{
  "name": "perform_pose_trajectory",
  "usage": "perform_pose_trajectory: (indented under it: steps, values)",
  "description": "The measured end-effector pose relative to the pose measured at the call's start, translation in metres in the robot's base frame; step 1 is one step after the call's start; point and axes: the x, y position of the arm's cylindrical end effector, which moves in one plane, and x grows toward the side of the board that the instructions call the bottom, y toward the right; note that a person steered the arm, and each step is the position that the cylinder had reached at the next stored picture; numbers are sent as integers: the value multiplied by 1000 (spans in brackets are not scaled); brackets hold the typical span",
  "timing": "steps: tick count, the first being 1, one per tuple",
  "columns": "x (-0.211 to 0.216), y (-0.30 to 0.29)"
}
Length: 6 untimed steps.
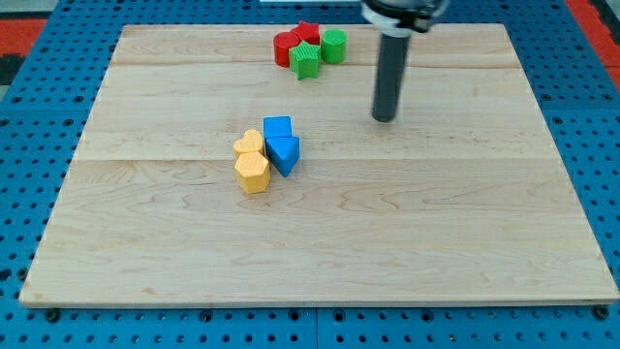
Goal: Push the blue cube along with the blue triangle
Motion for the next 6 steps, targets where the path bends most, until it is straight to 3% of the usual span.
perform_pose_trajectory:
  steps: [2, 5, 6]
  values:
    - [70, -119]
    - [-38, -189]
    - [-45, -121]
